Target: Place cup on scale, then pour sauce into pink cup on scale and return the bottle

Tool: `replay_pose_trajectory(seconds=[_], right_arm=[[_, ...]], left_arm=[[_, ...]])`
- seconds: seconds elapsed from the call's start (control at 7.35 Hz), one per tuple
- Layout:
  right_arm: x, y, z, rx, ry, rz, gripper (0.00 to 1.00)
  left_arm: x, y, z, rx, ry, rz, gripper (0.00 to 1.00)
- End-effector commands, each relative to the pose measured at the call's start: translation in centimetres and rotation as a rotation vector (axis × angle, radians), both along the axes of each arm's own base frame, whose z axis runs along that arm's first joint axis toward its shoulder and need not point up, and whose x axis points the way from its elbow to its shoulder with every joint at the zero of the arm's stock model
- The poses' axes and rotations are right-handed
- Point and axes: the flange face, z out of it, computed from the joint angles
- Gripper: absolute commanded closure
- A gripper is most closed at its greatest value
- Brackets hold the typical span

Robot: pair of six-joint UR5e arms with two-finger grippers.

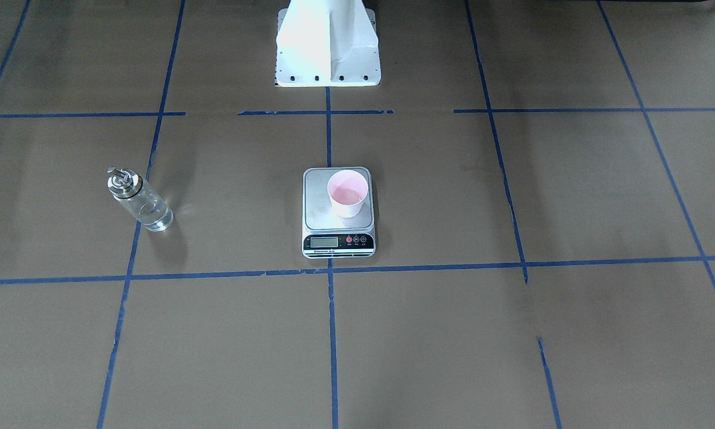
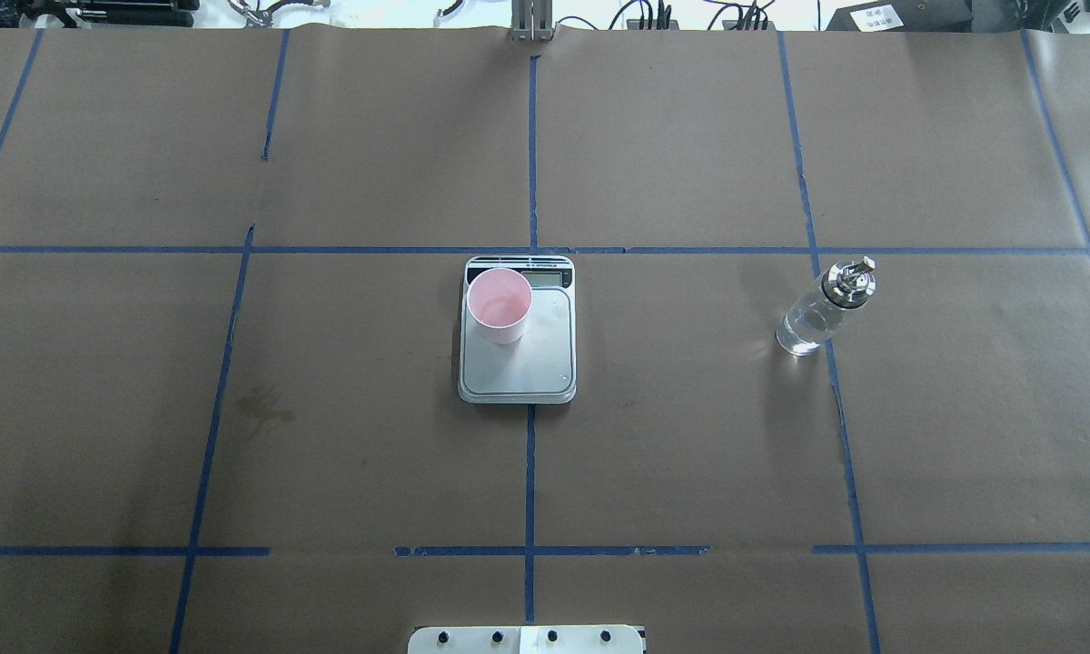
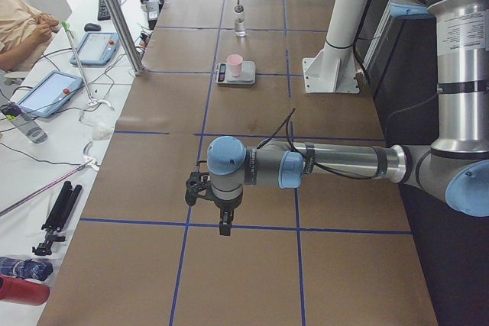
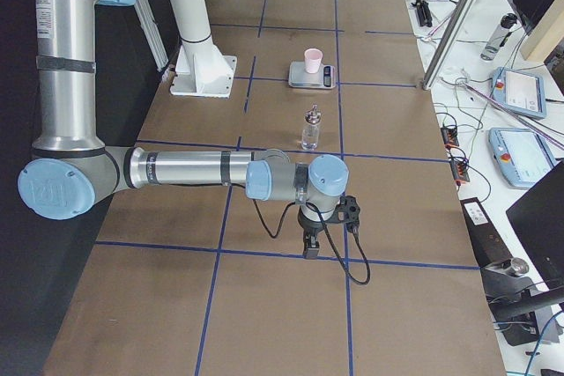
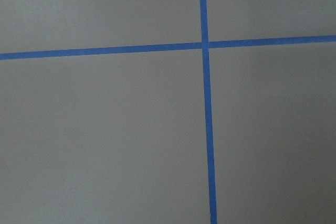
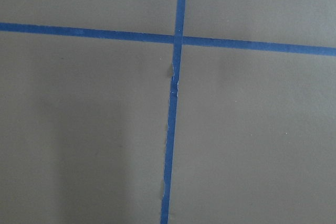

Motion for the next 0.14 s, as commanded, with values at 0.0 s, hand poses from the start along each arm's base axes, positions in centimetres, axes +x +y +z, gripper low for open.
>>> replay_pose_trajectory(seconds=[0.0], right_arm=[[0.0,0.0,0.0,0.0,0.0,0.0,0.0]], left_arm=[[0.0,0.0,-0.03,0.003,0.001,0.003,0.0]])
